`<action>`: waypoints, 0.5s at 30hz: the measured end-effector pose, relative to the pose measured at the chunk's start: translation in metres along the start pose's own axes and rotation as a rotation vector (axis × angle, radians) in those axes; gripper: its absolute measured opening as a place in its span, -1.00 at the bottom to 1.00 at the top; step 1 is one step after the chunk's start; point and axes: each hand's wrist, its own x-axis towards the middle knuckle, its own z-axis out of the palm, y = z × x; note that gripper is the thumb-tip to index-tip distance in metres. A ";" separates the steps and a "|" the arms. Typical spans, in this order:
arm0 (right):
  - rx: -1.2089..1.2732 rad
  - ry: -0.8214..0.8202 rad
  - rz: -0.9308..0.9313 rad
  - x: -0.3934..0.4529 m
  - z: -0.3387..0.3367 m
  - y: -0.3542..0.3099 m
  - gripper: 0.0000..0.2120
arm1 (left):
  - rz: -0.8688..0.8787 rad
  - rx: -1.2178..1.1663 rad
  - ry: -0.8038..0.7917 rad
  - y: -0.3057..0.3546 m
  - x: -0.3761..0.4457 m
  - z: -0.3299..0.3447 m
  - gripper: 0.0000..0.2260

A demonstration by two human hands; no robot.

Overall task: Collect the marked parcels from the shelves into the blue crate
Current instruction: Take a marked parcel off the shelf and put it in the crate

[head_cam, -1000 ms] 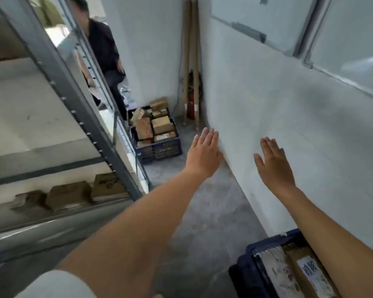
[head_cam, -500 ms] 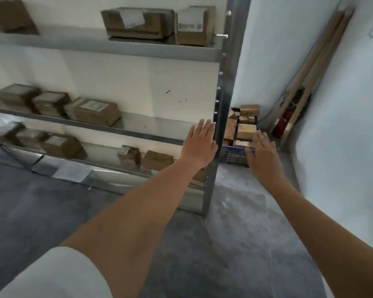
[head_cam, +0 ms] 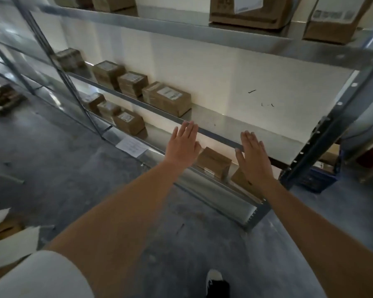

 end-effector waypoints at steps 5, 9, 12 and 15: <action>0.058 -0.064 -0.070 0.053 0.037 -0.008 -0.46 | -0.112 -0.013 -0.010 -0.042 0.018 0.010 -0.49; 0.089 -0.094 -0.127 0.083 0.060 -0.017 -0.47 | -0.185 -0.012 -0.023 -0.069 0.027 0.022 -0.49; 0.143 -0.120 -0.169 0.098 0.079 -0.026 -0.48 | -0.230 -0.047 -0.059 -0.086 0.032 0.032 -0.50; 0.169 -0.145 -0.172 0.107 0.103 -0.039 -0.49 | -0.223 -0.124 -0.102 -0.105 0.041 0.041 -0.50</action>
